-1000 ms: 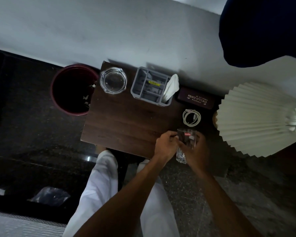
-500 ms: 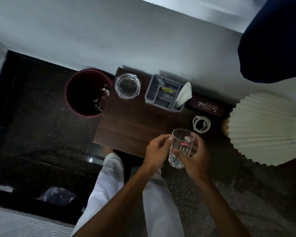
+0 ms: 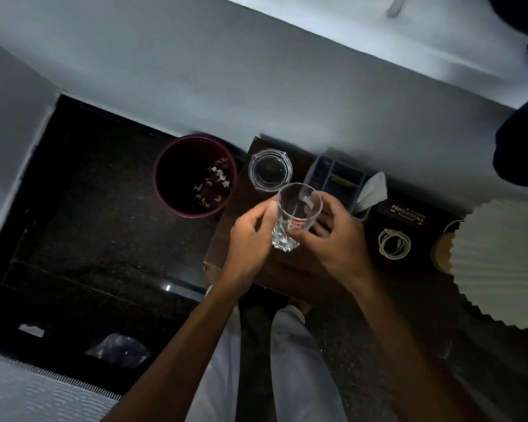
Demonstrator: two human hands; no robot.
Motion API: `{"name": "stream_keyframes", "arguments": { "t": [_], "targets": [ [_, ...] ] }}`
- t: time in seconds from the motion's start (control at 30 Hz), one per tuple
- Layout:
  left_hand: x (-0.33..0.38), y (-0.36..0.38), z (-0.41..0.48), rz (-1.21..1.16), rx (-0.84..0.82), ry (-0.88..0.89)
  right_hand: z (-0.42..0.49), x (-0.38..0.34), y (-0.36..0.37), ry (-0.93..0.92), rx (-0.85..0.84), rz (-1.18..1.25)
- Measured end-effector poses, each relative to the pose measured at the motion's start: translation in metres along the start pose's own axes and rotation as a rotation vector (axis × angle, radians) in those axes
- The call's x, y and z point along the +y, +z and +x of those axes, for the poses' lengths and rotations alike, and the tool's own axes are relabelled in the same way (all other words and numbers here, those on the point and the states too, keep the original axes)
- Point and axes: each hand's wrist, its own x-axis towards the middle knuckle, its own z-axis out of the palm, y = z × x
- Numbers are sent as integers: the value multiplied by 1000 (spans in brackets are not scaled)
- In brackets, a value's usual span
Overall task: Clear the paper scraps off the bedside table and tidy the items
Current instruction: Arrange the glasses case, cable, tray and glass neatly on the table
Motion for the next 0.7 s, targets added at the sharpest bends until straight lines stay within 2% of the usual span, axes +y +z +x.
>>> {"name": "stream_keyframes", "arguments": {
  "t": [0.1,0.3,0.5,0.7],
  "targets": [
    [17,-14,26,10,28,49,26,-14,12,-24,38,4],
    [35,-28,72,33,-25,72,66,-25,29,-92,166,-56],
    [29,-34,102,64,-39,-23,92,-24,38,-159,176,-237],
    [31,-30,109,163,-13,-6,108,-14,43,-166,200,-309]
  ]
}}
